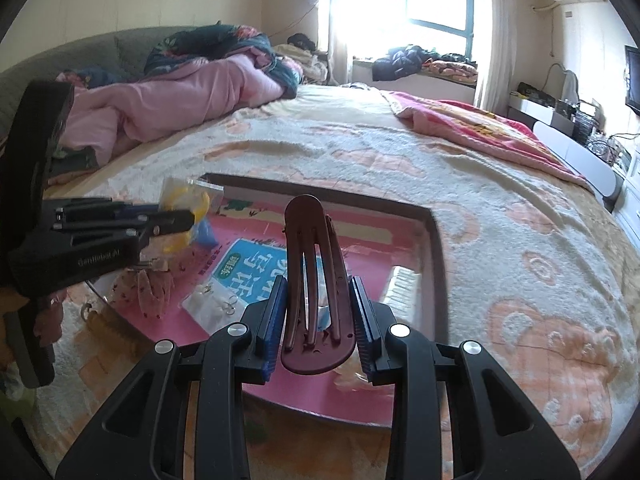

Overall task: Organize jewelry
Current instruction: 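Lower the yellow bag into the tray with the left gripper while the right gripper places the maroon comb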

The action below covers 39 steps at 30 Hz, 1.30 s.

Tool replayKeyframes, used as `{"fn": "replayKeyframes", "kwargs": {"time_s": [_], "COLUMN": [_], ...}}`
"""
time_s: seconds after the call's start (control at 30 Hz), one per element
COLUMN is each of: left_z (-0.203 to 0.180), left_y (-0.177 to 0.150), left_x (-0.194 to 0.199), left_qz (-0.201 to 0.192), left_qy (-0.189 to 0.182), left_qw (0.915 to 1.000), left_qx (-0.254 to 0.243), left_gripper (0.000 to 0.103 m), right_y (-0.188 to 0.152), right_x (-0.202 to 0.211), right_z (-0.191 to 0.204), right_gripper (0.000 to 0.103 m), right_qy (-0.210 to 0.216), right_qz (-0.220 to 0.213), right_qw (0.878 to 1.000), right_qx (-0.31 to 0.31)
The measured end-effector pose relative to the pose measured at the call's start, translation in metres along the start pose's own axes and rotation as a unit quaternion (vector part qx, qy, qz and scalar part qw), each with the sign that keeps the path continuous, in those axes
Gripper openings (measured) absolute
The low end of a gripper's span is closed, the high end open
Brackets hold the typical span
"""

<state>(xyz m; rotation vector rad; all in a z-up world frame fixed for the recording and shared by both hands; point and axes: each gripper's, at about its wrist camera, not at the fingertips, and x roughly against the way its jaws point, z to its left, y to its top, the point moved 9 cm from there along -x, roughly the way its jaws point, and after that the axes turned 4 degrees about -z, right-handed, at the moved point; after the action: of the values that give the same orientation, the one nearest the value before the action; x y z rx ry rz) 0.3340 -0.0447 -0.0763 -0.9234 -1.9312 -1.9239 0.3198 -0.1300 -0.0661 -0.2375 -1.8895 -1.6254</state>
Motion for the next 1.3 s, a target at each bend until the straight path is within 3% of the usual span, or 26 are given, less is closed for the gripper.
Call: {"fn": "replayKeyframes", "kwargs": {"time_s": [0.6, 1.3], "left_z": [0.011, 0.001], "left_y": [-0.004, -0.011], "left_x": [-0.025, -0.024], "left_qz": [0.015, 0.021], "left_qy": [0.001, -0.003], "left_qw": [0.9999, 0.9998], "left_qx": [0.008, -0.003], "left_gripper": [0.013, 0.017], "right_y": [-0.017, -0.020], "right_x": [-0.030, -0.003], "right_z": [0.008, -0.001], "right_gripper": [0.030, 0.031], "right_qy": [0.026, 0.022], "right_qz": [0.044, 0.030], "right_qw": [0.999, 0.999], "right_qx": [-0.009, -0.034]}}
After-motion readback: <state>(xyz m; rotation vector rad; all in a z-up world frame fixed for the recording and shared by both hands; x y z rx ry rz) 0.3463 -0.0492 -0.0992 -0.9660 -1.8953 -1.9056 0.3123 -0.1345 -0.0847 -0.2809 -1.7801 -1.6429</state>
